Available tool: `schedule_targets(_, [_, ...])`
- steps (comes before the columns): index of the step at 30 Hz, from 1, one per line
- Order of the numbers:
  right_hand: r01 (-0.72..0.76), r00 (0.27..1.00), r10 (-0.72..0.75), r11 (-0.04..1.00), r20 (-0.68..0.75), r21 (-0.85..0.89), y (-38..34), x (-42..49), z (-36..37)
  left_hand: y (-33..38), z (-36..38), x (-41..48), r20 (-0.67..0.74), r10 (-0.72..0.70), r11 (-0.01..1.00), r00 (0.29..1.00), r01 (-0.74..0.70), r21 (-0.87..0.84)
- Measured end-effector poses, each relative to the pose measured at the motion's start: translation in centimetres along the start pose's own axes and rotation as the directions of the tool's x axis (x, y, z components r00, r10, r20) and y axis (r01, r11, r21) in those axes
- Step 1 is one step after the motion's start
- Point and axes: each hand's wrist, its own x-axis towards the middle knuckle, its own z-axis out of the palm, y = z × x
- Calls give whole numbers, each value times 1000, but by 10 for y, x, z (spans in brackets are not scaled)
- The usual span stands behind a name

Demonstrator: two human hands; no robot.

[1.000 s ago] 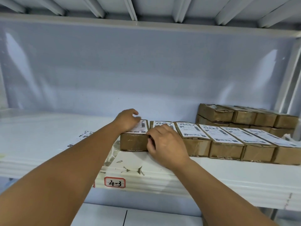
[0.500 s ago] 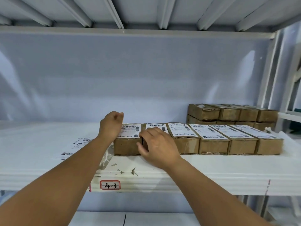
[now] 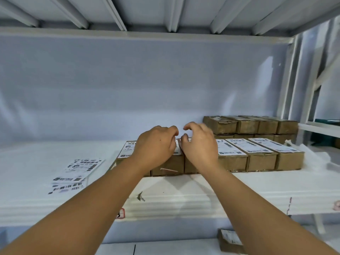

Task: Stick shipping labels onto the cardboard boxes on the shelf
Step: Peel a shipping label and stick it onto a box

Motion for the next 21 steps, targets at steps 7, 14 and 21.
schedule_targets(7, [-228,917,270,958,292,-172,57,78,-5,28,35,42,113,-12,999,994,17,-43])
schedule_targets(14, [-211,876,382,852,294,-479,114,126,5,19,52,45,134,-103,985,986,120,-124])
schedule_targets(21, [-239,783,544,711,302,-661,151,131,9,21,56,42,183,-77,985,980,102,-135])
